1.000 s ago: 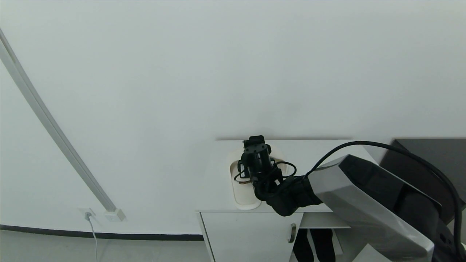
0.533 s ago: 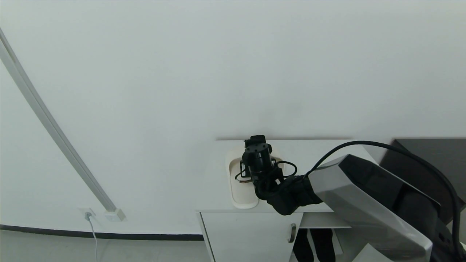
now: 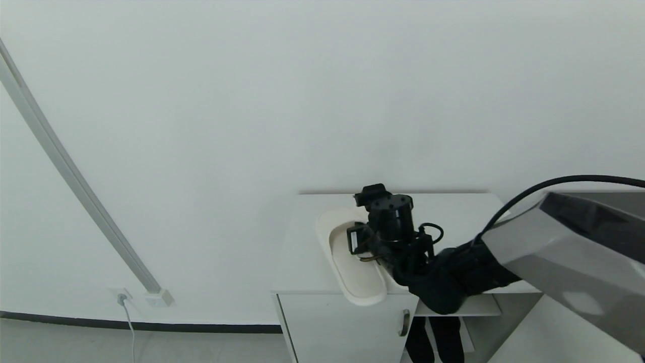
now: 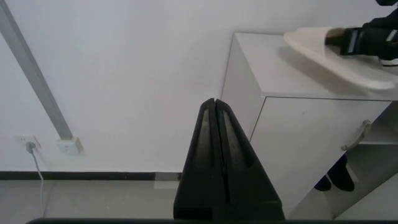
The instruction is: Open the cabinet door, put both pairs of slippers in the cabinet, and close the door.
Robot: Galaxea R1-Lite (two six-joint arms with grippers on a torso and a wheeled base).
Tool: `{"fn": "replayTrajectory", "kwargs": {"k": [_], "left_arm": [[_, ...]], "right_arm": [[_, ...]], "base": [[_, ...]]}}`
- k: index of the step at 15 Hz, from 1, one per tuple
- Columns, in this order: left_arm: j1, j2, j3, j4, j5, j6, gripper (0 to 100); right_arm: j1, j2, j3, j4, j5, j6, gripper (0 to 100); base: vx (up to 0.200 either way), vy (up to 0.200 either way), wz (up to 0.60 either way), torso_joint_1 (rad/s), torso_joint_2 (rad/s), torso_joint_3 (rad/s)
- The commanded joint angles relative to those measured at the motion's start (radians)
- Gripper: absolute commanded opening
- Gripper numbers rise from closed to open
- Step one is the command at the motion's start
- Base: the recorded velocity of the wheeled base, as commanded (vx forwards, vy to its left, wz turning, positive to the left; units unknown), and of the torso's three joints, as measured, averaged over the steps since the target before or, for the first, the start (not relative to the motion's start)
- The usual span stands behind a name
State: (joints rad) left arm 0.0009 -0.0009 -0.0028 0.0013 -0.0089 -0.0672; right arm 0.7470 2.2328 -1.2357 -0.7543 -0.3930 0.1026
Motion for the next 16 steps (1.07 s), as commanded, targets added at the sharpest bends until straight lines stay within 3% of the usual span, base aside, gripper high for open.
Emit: {"fn": "replayTrajectory", "kwargs": {"k": [1, 4, 6, 9, 16], "left_arm": [[0.001, 0.001, 0.000, -0.001, 0.000, 0.000, 0], [0.001, 0.001, 0.000, 0.000, 0.001, 0.001, 0], [0.001, 0.001, 0.000, 0.000, 0.001, 0.000, 0], [0.001, 0.001, 0.000, 0.000, 0.001, 0.001, 0], [0.001, 0.001, 0.000, 0.000, 0.001, -0.002, 0]], "right_arm": [[-0.025, -0.291, 0.349, -0.120, 0.178, -0.080, 0], [-0.025, -0.469, 0.545, -0.116, 0.279, -0.076, 0], [-0.018, -0.553, 0.602, -0.063, 0.338, -0.075, 0], [-0.006, -0.617, 0.630, 0.019, 0.367, -0.072, 0], [0.020, -0.605, 0.644, 0.015, 0.362, -0.072, 0]], "base": [[0.000, 0.000, 0.00, 0.000, 0.00, 0.000], [0.000, 0.000, 0.00, 0.000, 0.00, 0.000], [0.000, 0.000, 0.00, 0.000, 0.00, 0.000], [0.000, 0.000, 0.00, 0.000, 0.00, 0.000], [0.000, 0.000, 0.00, 0.000, 0.00, 0.000]]}}
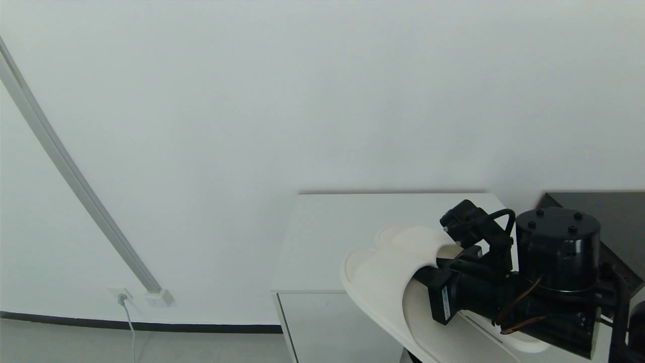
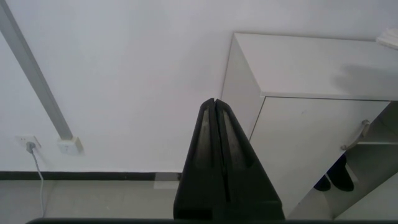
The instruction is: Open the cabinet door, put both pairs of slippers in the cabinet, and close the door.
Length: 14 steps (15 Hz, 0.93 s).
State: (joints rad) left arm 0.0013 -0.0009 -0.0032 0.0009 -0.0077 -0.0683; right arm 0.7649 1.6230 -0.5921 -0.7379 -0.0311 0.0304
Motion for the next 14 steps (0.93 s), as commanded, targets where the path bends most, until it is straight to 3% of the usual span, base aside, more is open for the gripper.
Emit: {"fn": "replayTrajectory", "kwargs": {"k": [1, 2, 13, 14], "left_arm": [[0.000, 0.001, 0.000, 0.001, 0.000, -0.001, 0], [0.000, 0.001, 0.000, 0.001, 0.000, -0.001, 0], [0.000, 0.001, 0.000, -0.001, 0.000, -0.002, 0], [0.000, 0.001, 0.000, -0.001, 0.000, -0.001, 0]], "right_arm": [[0.002, 0.005, 0.002, -0.002, -0.001, -0.001, 0], [0.002, 0.005, 0.002, -0.002, -0.001, -0.001, 0], [0.002, 0.008, 0.003, -0.002, 0.000, 0.000, 0], [0.002, 0.006, 0.003, -0.002, 0.003, 0.000, 0]], "base": [[0.000, 0.000, 0.00, 0.000, 0.00, 0.000], [0.000, 0.000, 0.00, 0.000, 0.00, 0.000], [-0.200, 0.000, 0.00, 0.001, 0.00, 0.003], [0.000, 0.000, 0.00, 0.000, 0.00, 0.000]]}}
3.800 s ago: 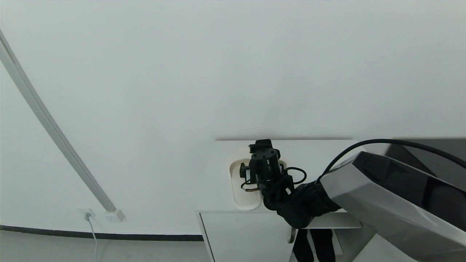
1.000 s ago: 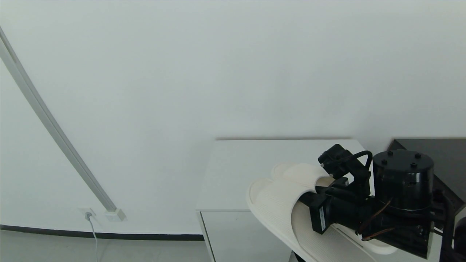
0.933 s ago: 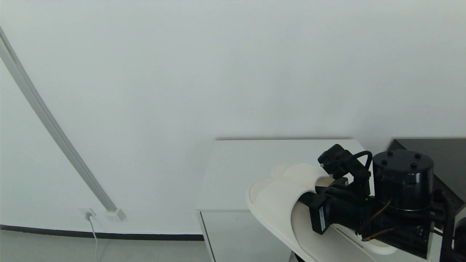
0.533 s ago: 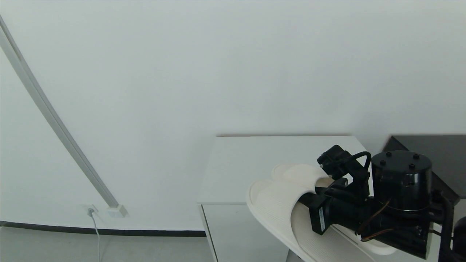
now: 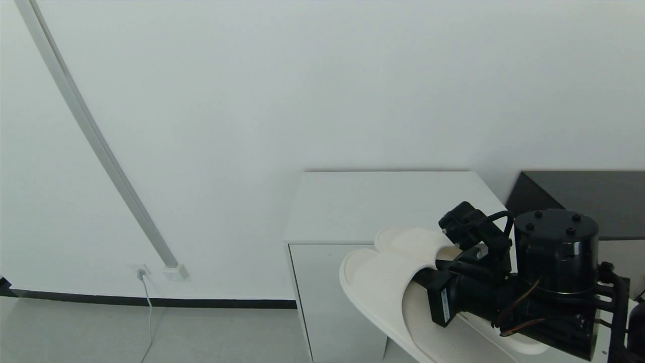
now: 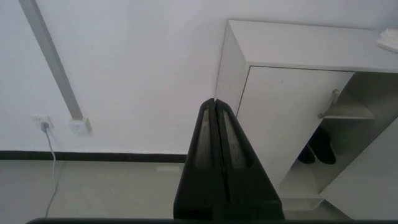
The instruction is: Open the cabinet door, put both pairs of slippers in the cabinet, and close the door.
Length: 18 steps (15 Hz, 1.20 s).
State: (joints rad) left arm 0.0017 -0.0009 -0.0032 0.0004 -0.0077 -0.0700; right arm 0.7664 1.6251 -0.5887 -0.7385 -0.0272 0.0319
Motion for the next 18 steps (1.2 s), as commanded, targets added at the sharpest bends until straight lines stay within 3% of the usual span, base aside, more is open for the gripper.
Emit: {"fn": "replayTrajectory", "kwargs": {"k": [1, 11, 18], "left_arm": [[0.000, 0.001, 0.000, 0.001, 0.000, 0.001, 0], [0.000, 0.001, 0.000, 0.001, 0.000, 0.003, 0], [0.000, 0.001, 0.000, 0.001, 0.000, 0.003, 0]], "right_arm": [[0.001, 0.004, 0.001, -0.002, 0.003, 0.002, 0], [0.001, 0.016, 0.001, -0.002, 0.003, 0.000, 0], [-0.001, 0.018, 0.001, -0.004, 0.003, 0.000, 0]], "base": [[0.000, 0.000, 0.00, 0.000, 0.00, 0.000], [0.000, 0.000, 0.00, 0.000, 0.00, 0.000], [0.000, -0.200, 0.00, 0.003, 0.00, 0.001]]}}
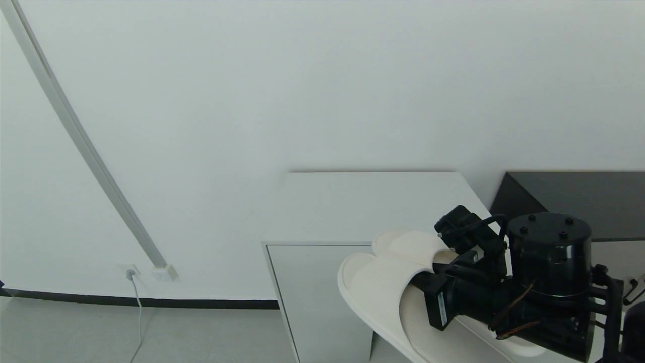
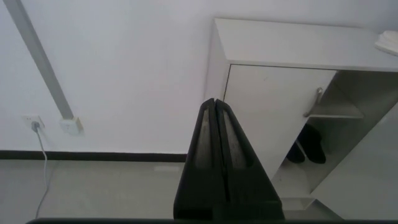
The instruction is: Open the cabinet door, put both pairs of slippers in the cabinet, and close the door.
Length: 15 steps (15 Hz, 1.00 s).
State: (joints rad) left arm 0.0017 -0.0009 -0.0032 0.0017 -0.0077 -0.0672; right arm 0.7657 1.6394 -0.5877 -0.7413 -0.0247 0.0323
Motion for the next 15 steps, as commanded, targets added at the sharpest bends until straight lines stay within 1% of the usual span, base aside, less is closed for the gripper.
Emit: {"fn": "replayTrajectory", "kwargs": {"k": [1, 11, 15], "left_arm": [[0.000, 0.001, 0.000, 0.000, 0.000, 0.000, 0], [0.000, 0.001, 0.000, -0.002, 0.000, -0.002, 0], [0.000, 0.001, 0.000, -0.002, 0.000, -0.002, 0]], "right_arm": [[0.000, 0.004, 0.000, -0.001, 0.000, 0.000, 0], [0.000, -0.001, 0.002, -0.001, -0.001, 0.000, 0], [0.000, 0.002, 0.002, -0.001, -0.001, 0.000, 0]], "base": [[0.000, -0.200, 0.00, -0.002, 0.00, 0.012], [0.000, -0.200, 0.00, 0.001, 0.00, 0.003], [0.000, 0.000, 0.00, 0.000, 0.00, 0.000]]}}
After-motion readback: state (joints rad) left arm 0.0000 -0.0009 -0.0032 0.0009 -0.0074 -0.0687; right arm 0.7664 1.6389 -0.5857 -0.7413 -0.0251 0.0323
